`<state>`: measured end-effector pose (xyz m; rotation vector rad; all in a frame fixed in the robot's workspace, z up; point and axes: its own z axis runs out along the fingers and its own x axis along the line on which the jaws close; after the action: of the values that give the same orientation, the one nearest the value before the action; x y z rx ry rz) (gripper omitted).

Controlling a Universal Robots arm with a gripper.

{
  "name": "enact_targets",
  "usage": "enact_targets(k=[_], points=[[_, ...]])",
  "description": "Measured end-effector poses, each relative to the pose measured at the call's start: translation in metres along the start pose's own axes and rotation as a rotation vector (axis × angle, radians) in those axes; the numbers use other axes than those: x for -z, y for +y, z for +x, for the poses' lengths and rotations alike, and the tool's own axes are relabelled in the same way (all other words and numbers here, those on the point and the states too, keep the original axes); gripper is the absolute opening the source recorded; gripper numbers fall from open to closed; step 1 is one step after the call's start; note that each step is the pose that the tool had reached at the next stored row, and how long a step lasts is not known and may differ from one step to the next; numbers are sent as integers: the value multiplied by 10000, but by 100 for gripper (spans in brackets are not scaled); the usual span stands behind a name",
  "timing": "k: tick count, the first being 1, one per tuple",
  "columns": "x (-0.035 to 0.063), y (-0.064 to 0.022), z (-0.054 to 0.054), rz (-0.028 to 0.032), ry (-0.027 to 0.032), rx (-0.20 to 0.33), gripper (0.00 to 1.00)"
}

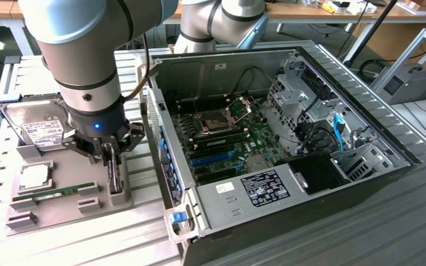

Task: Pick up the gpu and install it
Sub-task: 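Pick up the gpu and move the gpu toward the slot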

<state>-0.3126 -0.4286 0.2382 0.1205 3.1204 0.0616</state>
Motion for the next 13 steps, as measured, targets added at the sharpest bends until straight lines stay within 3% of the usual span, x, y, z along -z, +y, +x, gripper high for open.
enact_targets(k=[9,13], points=[[0,0,0,-1,0,2,27],[0,0,0,-5,12,294,27]])
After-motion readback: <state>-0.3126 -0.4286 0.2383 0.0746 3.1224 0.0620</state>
